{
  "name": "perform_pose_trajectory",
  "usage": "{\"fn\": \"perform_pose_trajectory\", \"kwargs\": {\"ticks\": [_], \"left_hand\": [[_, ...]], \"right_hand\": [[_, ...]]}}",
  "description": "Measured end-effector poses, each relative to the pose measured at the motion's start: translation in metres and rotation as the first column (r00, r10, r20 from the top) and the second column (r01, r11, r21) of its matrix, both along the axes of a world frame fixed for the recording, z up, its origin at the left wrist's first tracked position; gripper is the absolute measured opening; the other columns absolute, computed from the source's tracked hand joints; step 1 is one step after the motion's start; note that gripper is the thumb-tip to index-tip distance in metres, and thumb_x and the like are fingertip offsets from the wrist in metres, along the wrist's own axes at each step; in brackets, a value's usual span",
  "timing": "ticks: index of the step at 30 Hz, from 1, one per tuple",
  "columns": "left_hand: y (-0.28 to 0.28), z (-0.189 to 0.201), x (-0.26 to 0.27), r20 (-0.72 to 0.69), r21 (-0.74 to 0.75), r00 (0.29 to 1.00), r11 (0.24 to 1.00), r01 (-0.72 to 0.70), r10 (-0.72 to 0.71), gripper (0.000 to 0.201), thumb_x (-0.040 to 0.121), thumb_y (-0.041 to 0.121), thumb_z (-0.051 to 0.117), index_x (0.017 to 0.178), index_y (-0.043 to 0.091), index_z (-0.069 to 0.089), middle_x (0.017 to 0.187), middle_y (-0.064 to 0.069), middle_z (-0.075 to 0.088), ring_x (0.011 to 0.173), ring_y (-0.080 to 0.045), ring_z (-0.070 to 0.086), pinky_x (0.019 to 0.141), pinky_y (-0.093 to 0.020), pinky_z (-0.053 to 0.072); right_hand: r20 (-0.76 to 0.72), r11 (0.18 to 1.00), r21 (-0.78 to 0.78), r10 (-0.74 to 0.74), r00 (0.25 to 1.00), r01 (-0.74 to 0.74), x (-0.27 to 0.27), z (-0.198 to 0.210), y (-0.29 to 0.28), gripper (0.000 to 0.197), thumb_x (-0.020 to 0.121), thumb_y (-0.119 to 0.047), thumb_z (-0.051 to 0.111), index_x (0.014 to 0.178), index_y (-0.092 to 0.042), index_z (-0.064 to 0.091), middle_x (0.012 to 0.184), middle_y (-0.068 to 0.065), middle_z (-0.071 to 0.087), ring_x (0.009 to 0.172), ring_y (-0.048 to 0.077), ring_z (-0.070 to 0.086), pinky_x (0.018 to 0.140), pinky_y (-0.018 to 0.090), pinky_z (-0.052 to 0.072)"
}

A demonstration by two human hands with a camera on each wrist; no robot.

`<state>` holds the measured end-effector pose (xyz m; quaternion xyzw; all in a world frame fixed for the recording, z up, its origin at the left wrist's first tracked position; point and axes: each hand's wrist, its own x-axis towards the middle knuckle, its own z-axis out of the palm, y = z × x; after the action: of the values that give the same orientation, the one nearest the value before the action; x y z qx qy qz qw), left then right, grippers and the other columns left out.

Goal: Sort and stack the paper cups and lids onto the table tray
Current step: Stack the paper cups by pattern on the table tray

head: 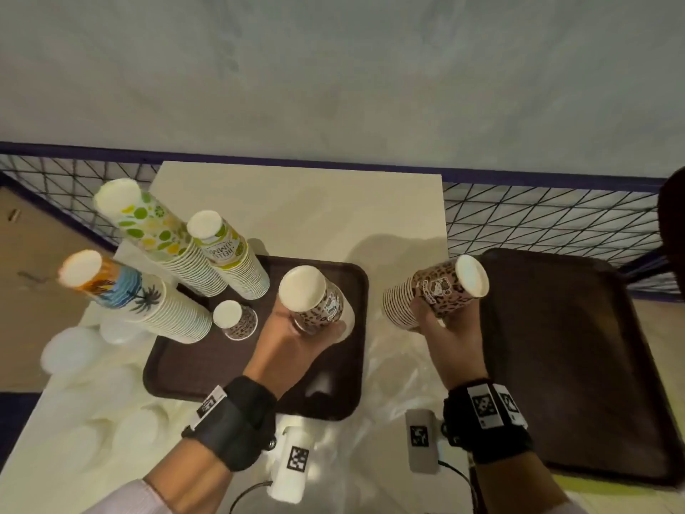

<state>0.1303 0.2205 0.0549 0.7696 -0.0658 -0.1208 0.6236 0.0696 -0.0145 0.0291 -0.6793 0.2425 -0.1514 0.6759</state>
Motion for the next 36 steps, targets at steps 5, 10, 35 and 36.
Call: {"fn": "perform_pose_trajectory", "kwargs": {"ticks": [5,10,35,36], "left_hand": [[0.066,0.006,-0.032,0.002,0.020,0.999,0.999,-0.033,0.033,0.062,0.071,0.020,0.086,0.127,0.021,0.059,0.114,0.016,0.073,0.113,0.000,0.067,0.098,-0.018,0.053],[0.125,0.002,-0.055,-0.053,0.005,0.984,0.986,-0.169,0.169,0.076,0.064,0.044,0.088,0.130,0.031,0.053,0.124,0.012,0.070,0.121,-0.007,0.065,0.101,-0.028,0.053],[0.236,0.001,-0.061,-0.116,-0.040,0.956,0.961,-0.274,0.268,0.070,0.077,0.005,0.089,0.132,0.029,0.053,0.118,0.019,0.071,0.113,0.010,0.063,0.087,-0.009,0.051],[0.236,0.001,-0.060,-0.115,-0.045,0.957,0.961,-0.274,0.267,0.070,0.075,0.012,0.090,0.131,0.032,0.052,0.116,0.024,0.071,0.112,0.010,0.063,0.086,-0.009,0.051]], "right_hand": [[-0.014,0.979,-0.037,0.198,0.980,-0.199,-0.002,0.014,0.063,0.056,0.085,-0.013,0.080,0.129,-0.032,0.051,0.119,-0.014,0.067,0.111,0.001,0.065,0.087,0.018,0.054],[-0.068,0.935,-0.088,0.339,0.938,-0.344,0.021,0.009,0.140,0.078,0.073,-0.045,0.083,0.139,-0.028,0.045,0.124,-0.012,0.067,0.117,0.004,0.063,0.102,0.036,0.054],[-0.281,0.812,-0.304,0.423,0.862,-0.497,0.104,-0.063,0.288,0.083,0.081,-0.030,0.080,0.149,-0.029,0.033,0.142,0.007,0.053,0.132,0.027,0.052,0.109,0.043,0.047],[-0.303,0.802,-0.295,0.437,0.847,-0.520,0.104,-0.065,0.288,0.084,0.082,-0.032,0.080,0.150,-0.030,0.031,0.142,0.007,0.053,0.133,0.028,0.051,0.109,0.043,0.046]]}}
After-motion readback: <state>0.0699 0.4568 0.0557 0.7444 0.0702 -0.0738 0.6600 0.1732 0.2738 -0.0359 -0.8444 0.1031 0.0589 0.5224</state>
